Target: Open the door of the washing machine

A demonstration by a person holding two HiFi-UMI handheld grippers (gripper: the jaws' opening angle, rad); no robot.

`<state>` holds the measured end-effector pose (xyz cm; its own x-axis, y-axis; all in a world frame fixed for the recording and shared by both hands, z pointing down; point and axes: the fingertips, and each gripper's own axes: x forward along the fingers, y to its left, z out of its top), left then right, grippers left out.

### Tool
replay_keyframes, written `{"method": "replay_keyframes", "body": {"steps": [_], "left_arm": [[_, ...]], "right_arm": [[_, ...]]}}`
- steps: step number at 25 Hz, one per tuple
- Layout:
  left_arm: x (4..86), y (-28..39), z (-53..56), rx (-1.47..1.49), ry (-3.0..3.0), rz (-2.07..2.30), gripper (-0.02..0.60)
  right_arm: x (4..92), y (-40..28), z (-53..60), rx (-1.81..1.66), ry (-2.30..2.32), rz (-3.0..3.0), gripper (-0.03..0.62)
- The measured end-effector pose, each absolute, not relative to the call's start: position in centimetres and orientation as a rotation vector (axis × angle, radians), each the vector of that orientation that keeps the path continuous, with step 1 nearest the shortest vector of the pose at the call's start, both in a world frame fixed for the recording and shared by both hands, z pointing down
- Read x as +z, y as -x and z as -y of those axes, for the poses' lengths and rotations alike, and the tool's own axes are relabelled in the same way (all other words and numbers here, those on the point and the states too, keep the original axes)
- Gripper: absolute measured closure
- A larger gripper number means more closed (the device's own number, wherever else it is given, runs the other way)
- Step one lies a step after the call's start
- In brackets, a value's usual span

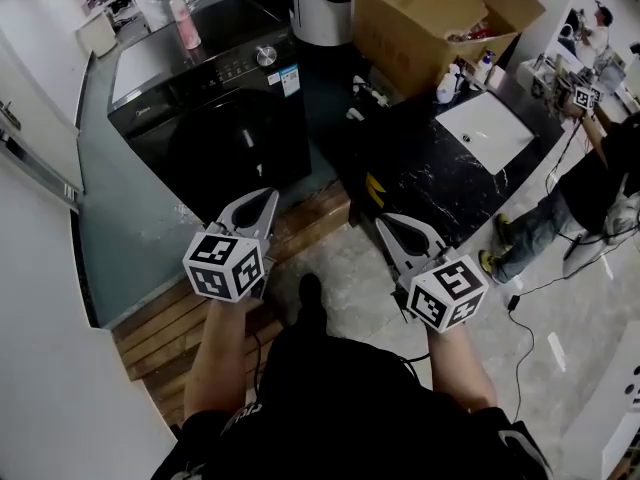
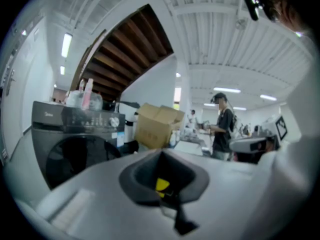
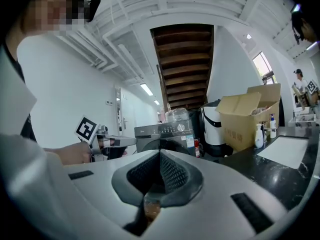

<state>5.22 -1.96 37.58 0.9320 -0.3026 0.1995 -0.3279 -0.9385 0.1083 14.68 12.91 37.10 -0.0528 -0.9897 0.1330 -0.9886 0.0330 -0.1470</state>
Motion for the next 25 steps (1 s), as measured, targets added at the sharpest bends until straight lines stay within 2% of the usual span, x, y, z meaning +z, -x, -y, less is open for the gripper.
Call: {"method": "replay_keyframes", "body": {"steps": [15, 25], "left_arm": [[39.0, -12.9, 18.6, 0.298, -2.921, 0.450, 0.574], [38.7, -14.6, 27.9, 0.278, -2.907, 0.451, 0.574]], "right_arm": [[38.8, -21.4, 5.2, -0.426, 2.154, -2.326, 0.599], [38.7, -23.0, 15.1, -0.463, 2.158, -2.382, 0.597]]}}
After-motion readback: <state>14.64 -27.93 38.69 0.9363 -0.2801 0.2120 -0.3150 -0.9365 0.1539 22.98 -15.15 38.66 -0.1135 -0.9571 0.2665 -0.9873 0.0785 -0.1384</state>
